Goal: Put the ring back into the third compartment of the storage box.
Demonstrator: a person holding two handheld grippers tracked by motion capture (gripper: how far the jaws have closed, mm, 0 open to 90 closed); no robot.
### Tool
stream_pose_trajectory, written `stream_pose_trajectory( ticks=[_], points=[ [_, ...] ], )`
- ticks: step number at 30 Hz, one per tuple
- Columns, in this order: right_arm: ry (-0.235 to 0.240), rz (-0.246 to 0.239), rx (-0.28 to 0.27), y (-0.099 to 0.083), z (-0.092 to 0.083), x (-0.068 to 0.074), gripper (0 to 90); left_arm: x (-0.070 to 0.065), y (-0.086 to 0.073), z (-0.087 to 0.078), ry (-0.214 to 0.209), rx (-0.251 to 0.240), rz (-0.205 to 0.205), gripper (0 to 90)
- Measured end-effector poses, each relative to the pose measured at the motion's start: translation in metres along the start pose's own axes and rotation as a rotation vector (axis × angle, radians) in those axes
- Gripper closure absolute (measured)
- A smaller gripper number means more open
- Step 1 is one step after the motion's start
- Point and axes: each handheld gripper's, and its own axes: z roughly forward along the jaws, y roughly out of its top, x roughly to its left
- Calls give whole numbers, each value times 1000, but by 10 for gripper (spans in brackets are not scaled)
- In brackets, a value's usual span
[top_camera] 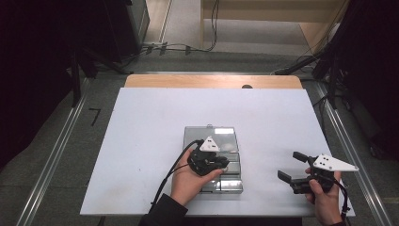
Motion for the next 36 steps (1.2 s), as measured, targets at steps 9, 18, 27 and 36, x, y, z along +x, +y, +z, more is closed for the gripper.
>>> stream_pose_trajectory(
  ticks=[9, 18, 27, 36],
  points=[
    [0, -1, 2, 0, 0, 0, 0, 1, -4, -12, -20, -79, 12, 647],
    [0, -5, 6, 0, 1, 1, 0, 5, -6, -23, -38, -158, 3, 507],
    [-2, -11, 15, -1, 3, 2, 0, 11, -8, -33, -46, -202, -19, 385],
    [4, -13, 22, -1, 5, 3, 0, 20, -10, -46, -32, -237, -41, 305]
  ],
)
